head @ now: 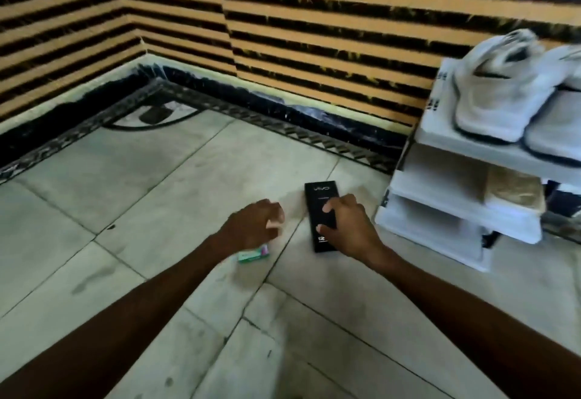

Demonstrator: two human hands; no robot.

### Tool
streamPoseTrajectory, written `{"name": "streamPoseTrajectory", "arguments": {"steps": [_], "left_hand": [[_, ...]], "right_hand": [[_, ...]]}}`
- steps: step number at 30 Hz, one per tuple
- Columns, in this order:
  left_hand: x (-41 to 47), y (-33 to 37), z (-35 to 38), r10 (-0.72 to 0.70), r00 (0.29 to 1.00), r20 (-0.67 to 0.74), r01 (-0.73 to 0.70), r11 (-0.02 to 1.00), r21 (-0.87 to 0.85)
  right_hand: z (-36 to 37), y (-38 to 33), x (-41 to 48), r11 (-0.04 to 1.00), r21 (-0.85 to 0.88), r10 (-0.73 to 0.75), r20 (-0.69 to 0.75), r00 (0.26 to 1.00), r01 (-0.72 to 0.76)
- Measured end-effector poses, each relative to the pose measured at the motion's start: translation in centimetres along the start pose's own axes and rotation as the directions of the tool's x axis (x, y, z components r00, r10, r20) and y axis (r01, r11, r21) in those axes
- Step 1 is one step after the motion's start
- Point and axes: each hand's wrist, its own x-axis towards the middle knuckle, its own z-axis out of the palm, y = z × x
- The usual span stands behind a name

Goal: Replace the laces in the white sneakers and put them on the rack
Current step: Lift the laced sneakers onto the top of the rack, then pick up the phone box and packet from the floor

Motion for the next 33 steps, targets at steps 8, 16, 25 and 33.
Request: {"name": "streamPoseTrajectory", "arguments": {"steps": [8,16,25,33], "left_hand": [[1.7,-6.8,8.2,-0.255,0.967,-0.016,0.255,0.963,0.087],[3.8,-4.1,9.4,-0.243,0.969,-0.04,0.247,0.961,0.126],[-1.1,5.2,-8.3,-0.081,0.98,-0.183,0.05,0.984,-0.169],[-8.4,18.7,-30.3,-0.071,0.995,-0.071,0.054,0.976,-0.211]], "right_hand": [[7.7,1.2,4.4,0.906,-0.332,0.277,-0.005,0.961,-0.263],[5.5,2.9,5.6,0.934,-0.069,0.356,0.144,0.923,-0.349],[-11.8,-7.1,1.2,0.901,0.115,0.411,0.083,0.908,-0.419],[-32.5,-19.7,-6.1,0.793,0.347,0.488,0.133,0.863,-0.501]]}}
